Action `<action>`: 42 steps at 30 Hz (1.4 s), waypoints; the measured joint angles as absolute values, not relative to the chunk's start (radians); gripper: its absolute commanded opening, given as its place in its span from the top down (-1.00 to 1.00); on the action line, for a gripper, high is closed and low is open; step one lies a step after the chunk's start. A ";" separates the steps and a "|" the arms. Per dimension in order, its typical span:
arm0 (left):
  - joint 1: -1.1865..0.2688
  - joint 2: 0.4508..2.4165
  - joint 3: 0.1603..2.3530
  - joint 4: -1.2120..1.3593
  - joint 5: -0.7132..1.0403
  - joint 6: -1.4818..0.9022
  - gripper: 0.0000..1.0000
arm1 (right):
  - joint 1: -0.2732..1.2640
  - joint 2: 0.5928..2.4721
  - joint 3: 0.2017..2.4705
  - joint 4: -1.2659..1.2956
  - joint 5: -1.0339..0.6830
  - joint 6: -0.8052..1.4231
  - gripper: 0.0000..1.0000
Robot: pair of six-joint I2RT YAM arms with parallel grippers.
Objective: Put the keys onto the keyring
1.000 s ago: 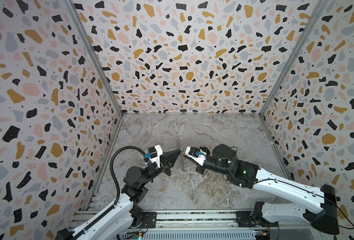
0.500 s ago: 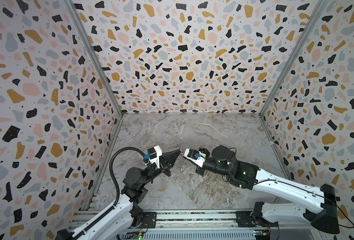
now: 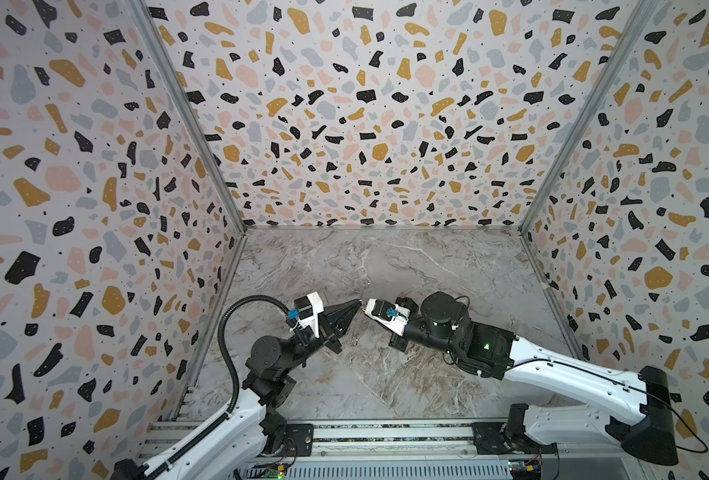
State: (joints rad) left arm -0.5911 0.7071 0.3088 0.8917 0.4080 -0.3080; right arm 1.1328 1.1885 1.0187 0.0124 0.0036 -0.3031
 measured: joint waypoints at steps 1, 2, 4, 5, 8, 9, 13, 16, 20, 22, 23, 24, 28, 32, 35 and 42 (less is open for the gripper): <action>-0.591 0.707 0.309 0.892 0.408 -0.308 1.00 | 1.134 1.188 1.019 0.012 0.010 -0.303 0.84; -0.591 0.707 0.309 0.892 0.408 -0.308 1.00 | 1.135 1.187 1.019 0.011 0.014 -0.302 0.80; -0.591 0.707 0.309 0.896 0.409 -0.308 1.00 | 1.136 1.182 1.019 0.006 0.021 -0.302 0.69; -0.591 0.707 0.309 0.900 0.409 -0.308 1.00 | 1.137 1.178 1.019 -0.001 0.023 -0.302 0.64; -0.591 0.707 0.309 0.910 0.408 -0.308 1.00 | 1.140 1.161 1.019 -0.026 0.030 -0.302 0.47; -0.591 0.707 0.309 0.912 0.408 -0.308 1.00 | 1.141 1.154 1.019 -0.035 0.032 -0.303 0.42; -0.591 0.707 0.310 0.912 0.410 -0.307 1.00 | 1.141 1.121 1.019 -0.047 0.039 -0.307 0.38; -0.591 0.711 0.316 0.904 0.423 -0.304 1.00 | 1.139 1.099 1.019 -0.045 0.039 -0.307 0.36; -0.591 0.731 0.340 0.889 0.452 -0.300 1.00 | 1.124 1.090 1.042 -0.043 0.018 -0.308 0.41; -0.590 0.738 0.345 0.887 0.466 -0.299 1.00 | 1.116 1.090 1.057 -0.040 0.003 -0.308 0.48; -0.591 0.741 0.345 0.886 0.473 -0.299 1.00 | 1.113 1.092 1.066 -0.039 -0.002 -0.308 0.50; -0.591 0.744 0.345 0.883 0.480 -0.299 1.00 | 1.110 1.095 1.074 -0.038 -0.008 -0.309 0.52; -0.590 0.754 0.347 0.873 0.502 -0.297 1.00 | 1.100 1.115 1.102 -0.037 -0.025 -0.308 0.61; -0.590 0.758 0.361 0.859 0.519 -0.291 1.00 | 1.089 1.140 1.106 -0.043 -0.051 -0.308 0.66; -0.590 0.758 0.361 0.855 0.525 -0.288 1.00 | 1.083 1.156 1.106 -0.052 -0.068 -0.308 0.71; -0.590 0.758 0.361 0.845 0.538 -0.281 1.00 | 1.074 1.161 1.106 -0.057 -0.086 -0.299 0.85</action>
